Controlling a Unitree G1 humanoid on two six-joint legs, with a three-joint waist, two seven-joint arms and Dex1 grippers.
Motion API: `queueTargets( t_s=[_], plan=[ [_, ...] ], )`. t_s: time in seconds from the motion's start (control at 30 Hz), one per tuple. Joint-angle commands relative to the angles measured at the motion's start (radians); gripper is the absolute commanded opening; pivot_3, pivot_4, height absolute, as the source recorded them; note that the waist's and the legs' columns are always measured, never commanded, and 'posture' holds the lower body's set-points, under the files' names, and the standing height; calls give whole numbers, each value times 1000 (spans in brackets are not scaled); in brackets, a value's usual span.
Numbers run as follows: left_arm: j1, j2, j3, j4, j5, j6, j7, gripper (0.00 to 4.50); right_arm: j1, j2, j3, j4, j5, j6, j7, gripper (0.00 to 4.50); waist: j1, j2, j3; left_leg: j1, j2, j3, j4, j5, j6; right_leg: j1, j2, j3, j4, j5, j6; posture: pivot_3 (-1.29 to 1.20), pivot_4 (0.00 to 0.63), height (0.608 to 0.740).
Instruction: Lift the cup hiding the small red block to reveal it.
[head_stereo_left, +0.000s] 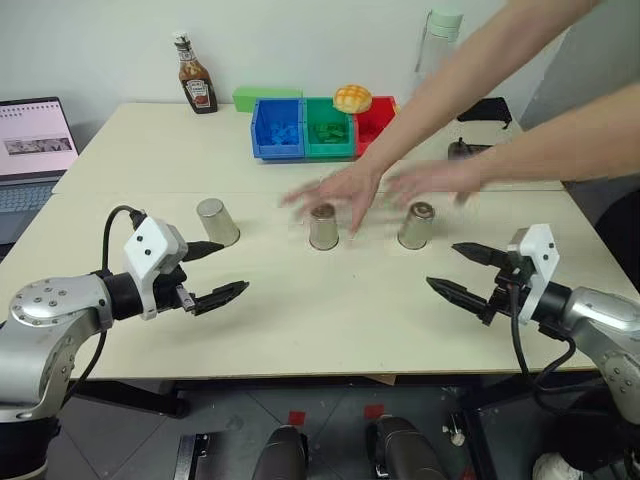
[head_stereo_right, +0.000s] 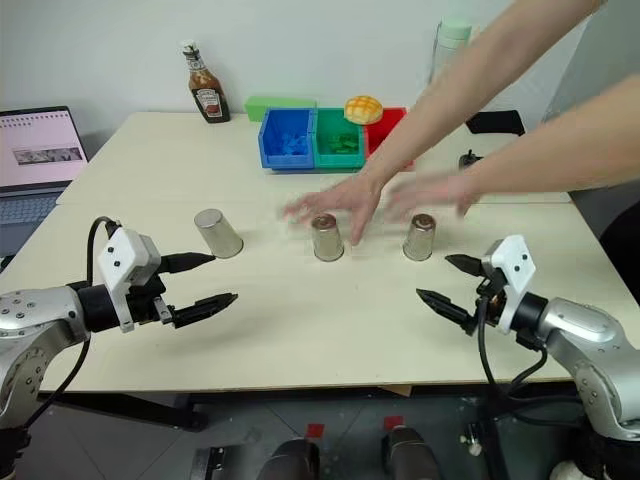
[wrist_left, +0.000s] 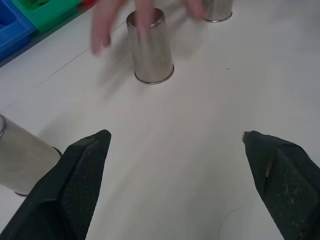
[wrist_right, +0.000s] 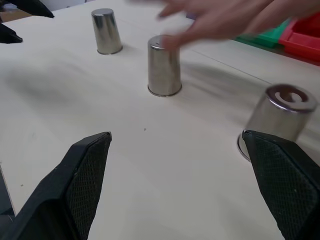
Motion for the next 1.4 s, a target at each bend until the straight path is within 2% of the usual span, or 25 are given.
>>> queueTargets(
  t_s=[0.03, 0.27, 0.5, 0.57, 0.73, 0.9, 1.13, 1.4],
  plan=[
    [-6, 1, 26, -43, -10, 2, 20, 4500, -29, 5, 4, -1, -4, -12, 1, 4451, 0, 0, 0, 0, 0, 0, 0, 0, 0, 0, 0, 0, 0, 0, 0, 0, 150, 740],
    [-74, -30, 26, -18, -18, 39, 97, 4500, -61, 15, 30, 7, -11, -3, -5, 4451, 1, 0, 0, 0, 0, 0, 0, 0, 0, 0, 0, 0, 0, 0, 0, 0, 150, 740],
    [-187, -71, -130, 24, 40, 45, 121, 4500, -98, -11, 54, -57, 57, 77, 22, 4451, 1, 0, 0, 0, 0, 0, 0, 0, 0, 0, 0, 0, 0, 0, 0, 0, 150, 740],
    [-261, -112, -211, 80, 68, 46, 123, 4500, -114, -16, 55, -83, 84, 116, 14, 4451, 5, 0, 0, -1, -1, -1, 0, 0, 0, 0, 0, -1, 0, 0, 0, 0, 150, 740],
    [-400, -206, -319, 252, 125, 40, 126, 4500, -141, -18, 54, -113, 115, 172, -14, 4451, 4, -1, 0, -1, -1, -1, 1, 0, 0, 1, 0, -1, 0, 0, 1, 0, 150, 740],
    [-506, -302, -375, 441, 204, 3, 169, 4500, -139, -13, 43, -137, 127, 188, -36, 4451, 1, -1, 0, -1, -1, -1, 1, 0, 0, 0, 0, -1, 0, 0, 1, 0, 150, 740],
    [-617, -405, -441, 603, 290, -97, 156, 4500, -109, -12, 26, -161, 148, 191, -50, 4451, 4, -1, 0, -2, -1, -2, 1, 0, 0, 0, 0, -1, 0, 0, 0, 0, 150, 740],
    [-759, -507, -446, 853, 380, -216, 206, 4500, -88, -8, 22, -165, 141, 173, -54, 4451, 2, -1, -1, -2, -2, -2, 1, 0, 0, 1, 0, -1, 0, 1, 1, 0, 150, 740]
  ],
)
